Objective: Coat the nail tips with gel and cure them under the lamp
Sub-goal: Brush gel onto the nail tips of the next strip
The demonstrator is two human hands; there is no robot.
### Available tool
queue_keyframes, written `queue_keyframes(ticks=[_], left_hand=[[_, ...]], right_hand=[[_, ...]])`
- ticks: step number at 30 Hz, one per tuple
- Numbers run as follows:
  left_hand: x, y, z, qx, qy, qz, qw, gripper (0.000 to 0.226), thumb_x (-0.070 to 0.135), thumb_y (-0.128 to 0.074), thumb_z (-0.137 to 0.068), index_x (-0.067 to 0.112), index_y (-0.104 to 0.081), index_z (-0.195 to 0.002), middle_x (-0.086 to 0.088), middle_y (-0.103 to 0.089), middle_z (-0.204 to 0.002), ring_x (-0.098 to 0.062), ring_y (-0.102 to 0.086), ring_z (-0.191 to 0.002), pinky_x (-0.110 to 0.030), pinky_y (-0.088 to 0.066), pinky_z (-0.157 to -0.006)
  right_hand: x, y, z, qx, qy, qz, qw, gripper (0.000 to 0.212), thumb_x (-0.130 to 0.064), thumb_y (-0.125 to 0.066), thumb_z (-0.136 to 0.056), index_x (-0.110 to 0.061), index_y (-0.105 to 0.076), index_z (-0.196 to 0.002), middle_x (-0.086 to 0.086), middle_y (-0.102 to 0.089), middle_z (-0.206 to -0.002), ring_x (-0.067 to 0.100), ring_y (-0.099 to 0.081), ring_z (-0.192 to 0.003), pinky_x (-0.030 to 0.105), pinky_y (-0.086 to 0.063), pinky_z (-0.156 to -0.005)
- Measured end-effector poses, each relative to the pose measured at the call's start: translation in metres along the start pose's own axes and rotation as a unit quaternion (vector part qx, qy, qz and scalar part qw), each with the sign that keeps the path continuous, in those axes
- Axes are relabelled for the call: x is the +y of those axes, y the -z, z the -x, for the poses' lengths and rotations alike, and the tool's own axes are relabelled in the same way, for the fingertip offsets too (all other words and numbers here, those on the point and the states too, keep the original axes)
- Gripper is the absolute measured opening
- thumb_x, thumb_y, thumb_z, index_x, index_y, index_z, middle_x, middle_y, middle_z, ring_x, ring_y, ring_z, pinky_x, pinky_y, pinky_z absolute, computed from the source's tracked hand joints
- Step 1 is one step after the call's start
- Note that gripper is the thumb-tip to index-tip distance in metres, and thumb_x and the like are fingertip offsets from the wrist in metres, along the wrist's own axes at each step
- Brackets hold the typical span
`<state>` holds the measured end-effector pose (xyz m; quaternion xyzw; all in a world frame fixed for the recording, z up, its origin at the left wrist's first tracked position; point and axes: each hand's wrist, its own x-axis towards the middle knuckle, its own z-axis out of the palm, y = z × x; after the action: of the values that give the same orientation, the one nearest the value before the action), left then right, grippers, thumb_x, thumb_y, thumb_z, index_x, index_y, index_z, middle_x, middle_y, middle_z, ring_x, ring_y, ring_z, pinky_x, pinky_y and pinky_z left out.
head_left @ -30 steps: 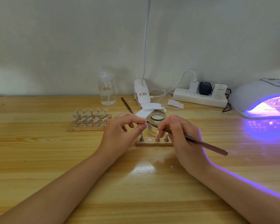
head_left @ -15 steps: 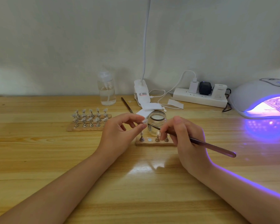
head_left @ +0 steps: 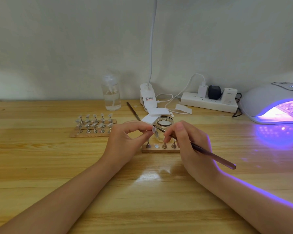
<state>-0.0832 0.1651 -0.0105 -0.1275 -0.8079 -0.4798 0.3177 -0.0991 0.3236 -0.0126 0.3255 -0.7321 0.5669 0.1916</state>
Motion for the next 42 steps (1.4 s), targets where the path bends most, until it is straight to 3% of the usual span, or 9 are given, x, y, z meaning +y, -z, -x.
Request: queue_keyframes(ticks=[11,16,21,26,29,32,34,42], left_hand=[[0.000,0.001,-0.001,-0.007,0.018,-0.001,1.000,0.016,0.001,-0.072,-0.072,0.015,-0.071,-0.080,0.010,-0.067,-0.078,0.007,-0.059,-0.074,-0.001,-0.037,-0.070],[0.001,0.001,-0.001,-0.001,0.046,-0.005,0.999,0.018,0.007,-0.072,-0.074,0.025,-0.069,-0.073,0.017,-0.067,-0.074,0.008,-0.059,-0.073,-0.003,-0.037,-0.069],[0.000,0.002,-0.003,-0.010,0.092,-0.008,0.996,0.010,0.018,-0.070,-0.077,0.028,-0.068,-0.075,0.013,-0.070,-0.079,0.002,-0.061,-0.079,-0.022,-0.044,-0.077],[0.005,0.001,-0.005,-0.039,0.110,0.033,0.993,0.006,0.021,-0.070,-0.077,0.027,-0.069,-0.075,0.012,-0.071,-0.082,-0.001,-0.064,-0.084,-0.030,-0.048,-0.083],[0.005,-0.002,-0.004,-0.063,0.109,0.034,0.991,0.016,0.019,-0.072,-0.074,0.032,-0.067,-0.066,0.020,-0.069,-0.085,0.005,-0.061,-0.087,-0.024,-0.044,-0.081],[0.003,-0.003,-0.002,-0.090,0.112,0.050,0.988,0.018,0.012,-0.073,-0.073,0.028,-0.067,-0.066,0.011,-0.070,-0.080,-0.002,-0.063,-0.085,-0.026,-0.046,-0.082],[0.003,-0.004,-0.002,-0.104,0.112,0.058,0.987,0.017,0.008,-0.073,-0.073,0.024,-0.067,-0.069,0.007,-0.069,-0.077,-0.003,-0.064,-0.080,-0.018,-0.048,-0.078],[0.000,-0.007,-0.002,-0.113,0.127,0.014,0.985,0.042,0.013,-0.076,-0.072,0.035,-0.055,-0.100,0.015,-0.069,-0.072,0.011,-0.058,-0.082,0.007,-0.030,-0.079]], right_hand=[[0.000,-0.001,0.000,-0.003,-0.009,-0.052,0.999,0.039,-0.038,-0.033,-0.089,-0.023,-0.059,-0.065,-0.001,-0.059,-0.058,0.002,-0.053,-0.056,0.010,-0.038,-0.057],[0.003,-0.001,0.002,-0.005,-0.025,-0.087,0.996,0.044,-0.041,-0.035,-0.087,-0.018,-0.062,-0.060,0.006,-0.059,-0.055,0.009,-0.055,-0.053,0.015,-0.041,-0.056],[0.003,0.004,-0.002,0.043,0.001,-0.109,0.993,0.041,-0.030,-0.035,-0.087,-0.012,-0.059,-0.060,0.004,-0.056,-0.051,0.000,-0.050,-0.050,0.009,-0.036,-0.054],[0.008,0.009,-0.010,0.130,-0.039,-0.124,0.983,0.042,-0.023,-0.034,-0.092,-0.012,-0.058,-0.059,0.006,-0.057,-0.053,0.000,-0.045,-0.047,0.011,-0.035,-0.049],[0.012,0.012,-0.013,0.156,-0.052,-0.124,0.979,0.042,-0.023,-0.033,-0.092,-0.012,-0.058,-0.060,0.002,-0.058,-0.051,0.000,-0.048,-0.048,0.011,-0.036,-0.053],[0.014,0.012,-0.014,0.163,-0.058,-0.126,0.977,0.042,-0.024,-0.034,-0.092,-0.013,-0.058,-0.060,0.000,-0.059,-0.051,0.000,-0.047,-0.048,0.010,-0.036,-0.054],[0.015,0.011,-0.013,0.162,-0.064,-0.127,0.976,0.042,-0.025,-0.034,-0.092,-0.014,-0.059,-0.060,0.000,-0.059,-0.051,0.000,-0.047,-0.048,0.011,-0.036,-0.053],[0.016,0.010,-0.012,0.148,-0.066,-0.126,0.979,0.045,-0.017,-0.034,-0.099,-0.011,-0.059,-0.062,0.000,-0.058,-0.051,-0.001,-0.049,-0.050,0.009,-0.037,-0.055]])
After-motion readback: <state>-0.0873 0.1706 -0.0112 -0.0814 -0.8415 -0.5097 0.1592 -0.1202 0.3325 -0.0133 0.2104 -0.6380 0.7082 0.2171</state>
